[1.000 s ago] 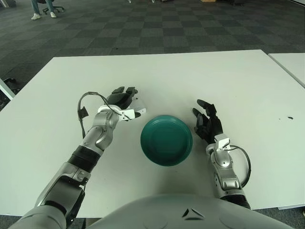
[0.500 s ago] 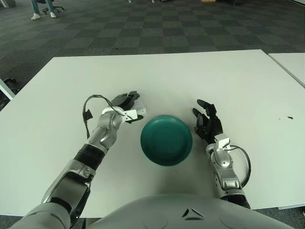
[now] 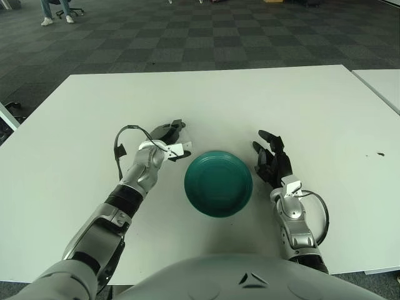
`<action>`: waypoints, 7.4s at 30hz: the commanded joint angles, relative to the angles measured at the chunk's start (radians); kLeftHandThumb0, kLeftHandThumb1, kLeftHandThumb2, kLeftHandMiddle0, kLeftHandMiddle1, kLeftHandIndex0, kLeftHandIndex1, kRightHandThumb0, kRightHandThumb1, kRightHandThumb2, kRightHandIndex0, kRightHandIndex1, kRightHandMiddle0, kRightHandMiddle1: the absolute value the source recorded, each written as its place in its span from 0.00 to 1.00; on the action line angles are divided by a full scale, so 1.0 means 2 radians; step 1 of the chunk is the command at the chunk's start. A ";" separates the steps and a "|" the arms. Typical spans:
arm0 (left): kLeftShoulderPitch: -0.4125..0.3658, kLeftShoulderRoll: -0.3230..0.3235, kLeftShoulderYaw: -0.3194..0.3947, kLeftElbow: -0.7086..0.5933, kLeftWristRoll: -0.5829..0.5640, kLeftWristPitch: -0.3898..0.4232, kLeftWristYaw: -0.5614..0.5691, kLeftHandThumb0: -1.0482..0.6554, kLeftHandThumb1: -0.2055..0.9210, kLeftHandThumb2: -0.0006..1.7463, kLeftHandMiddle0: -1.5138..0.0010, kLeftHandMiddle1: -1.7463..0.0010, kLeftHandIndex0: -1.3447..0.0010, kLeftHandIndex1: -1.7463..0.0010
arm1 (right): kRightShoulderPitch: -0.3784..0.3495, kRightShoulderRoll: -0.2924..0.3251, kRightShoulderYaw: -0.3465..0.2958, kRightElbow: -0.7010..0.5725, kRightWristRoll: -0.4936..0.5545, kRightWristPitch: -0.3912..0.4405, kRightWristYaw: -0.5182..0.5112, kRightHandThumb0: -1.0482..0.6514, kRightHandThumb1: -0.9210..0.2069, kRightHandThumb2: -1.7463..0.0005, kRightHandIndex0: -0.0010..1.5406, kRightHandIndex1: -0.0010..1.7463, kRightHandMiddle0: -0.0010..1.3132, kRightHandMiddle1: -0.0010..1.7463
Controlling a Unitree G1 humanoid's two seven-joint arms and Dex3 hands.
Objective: Put the charger into the plate.
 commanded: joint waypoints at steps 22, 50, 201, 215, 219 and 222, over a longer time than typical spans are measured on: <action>-0.031 -0.013 -0.016 0.087 -0.007 0.008 0.058 0.00 1.00 0.41 0.72 0.96 0.95 0.45 | 0.036 -0.002 -0.004 0.059 0.002 0.055 0.003 0.23 0.00 0.51 0.34 0.01 0.03 0.48; -0.015 -0.017 -0.010 0.063 -0.024 0.019 0.102 0.60 0.47 0.74 0.62 0.04 0.65 0.00 | 0.038 -0.002 -0.004 0.058 0.001 0.055 0.001 0.23 0.00 0.51 0.35 0.01 0.03 0.47; 0.159 0.012 -0.095 -0.378 -0.057 -0.073 -0.216 0.12 0.99 0.38 0.60 0.00 0.88 0.07 | 0.053 0.043 -0.005 0.023 0.031 0.028 -0.007 0.21 0.00 0.62 0.31 0.00 0.01 0.49; 0.163 0.012 -0.090 -0.389 -0.069 -0.073 -0.229 0.00 1.00 0.60 0.81 0.87 1.00 0.68 | 0.055 0.025 0.004 0.054 0.005 -0.044 -0.011 0.22 0.00 0.58 0.30 0.00 0.00 0.46; 0.177 0.000 -0.079 -0.394 -0.081 -0.075 -0.203 0.00 1.00 0.60 0.81 0.94 1.00 0.71 | 0.057 0.010 0.012 0.064 -0.043 -0.085 -0.037 0.22 0.00 0.57 0.31 0.01 0.01 0.49; 0.189 -0.012 -0.067 -0.394 -0.094 -0.088 -0.171 0.00 1.00 0.59 0.79 0.95 1.00 0.68 | 0.063 0.006 0.017 0.061 -0.061 -0.094 -0.049 0.22 0.00 0.57 0.32 0.01 0.02 0.51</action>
